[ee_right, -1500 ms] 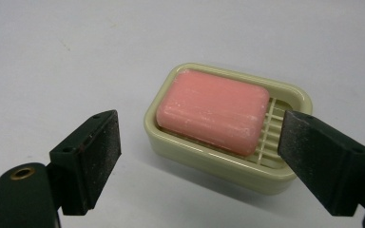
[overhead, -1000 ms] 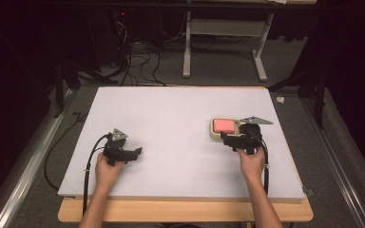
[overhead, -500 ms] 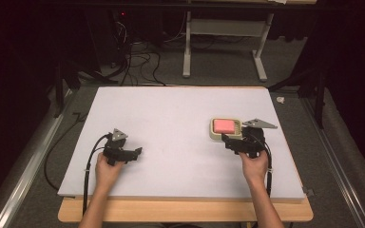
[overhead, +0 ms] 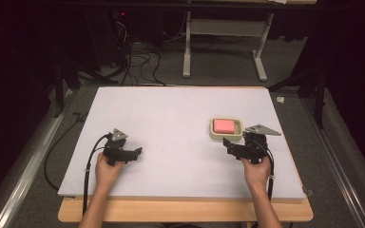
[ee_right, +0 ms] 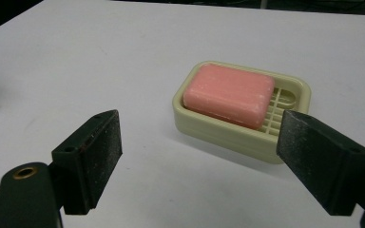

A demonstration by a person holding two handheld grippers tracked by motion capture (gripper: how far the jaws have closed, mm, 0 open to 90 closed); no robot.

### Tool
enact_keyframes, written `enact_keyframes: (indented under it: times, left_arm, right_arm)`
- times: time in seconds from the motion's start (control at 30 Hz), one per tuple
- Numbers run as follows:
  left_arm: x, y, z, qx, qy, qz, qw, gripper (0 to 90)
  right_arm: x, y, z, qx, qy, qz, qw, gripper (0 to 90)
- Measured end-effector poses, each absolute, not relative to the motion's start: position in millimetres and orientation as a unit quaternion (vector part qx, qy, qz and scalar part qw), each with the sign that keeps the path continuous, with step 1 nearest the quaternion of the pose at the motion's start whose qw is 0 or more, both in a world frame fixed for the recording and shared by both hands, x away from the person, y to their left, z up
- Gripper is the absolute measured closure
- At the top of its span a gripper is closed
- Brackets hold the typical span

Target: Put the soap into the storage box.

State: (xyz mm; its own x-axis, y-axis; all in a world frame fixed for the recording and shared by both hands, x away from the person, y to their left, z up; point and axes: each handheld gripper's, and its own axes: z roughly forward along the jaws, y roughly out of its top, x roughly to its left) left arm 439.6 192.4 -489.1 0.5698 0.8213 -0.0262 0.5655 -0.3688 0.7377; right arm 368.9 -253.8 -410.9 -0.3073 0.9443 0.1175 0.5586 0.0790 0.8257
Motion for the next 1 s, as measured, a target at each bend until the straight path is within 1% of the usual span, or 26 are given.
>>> enact_keyframes:
  times: [0.5, 1.0]
  left_arm:
    - [439.5, 192.3, -489.1, 0.809, 0.429, 0.177, 0.362, 17.9]
    - [439.5, 192.3, -489.1, 0.809, 0.428, 0.177, 0.362, 17.9]
  right_arm:
    - [356.7, -253.7, -416.1, 0.533, 0.702, 0.415, 0.227, 15.6]
    - [347.9, -242.7, -418.0, 0.517, 0.711, 0.421, 0.223, 15.6]
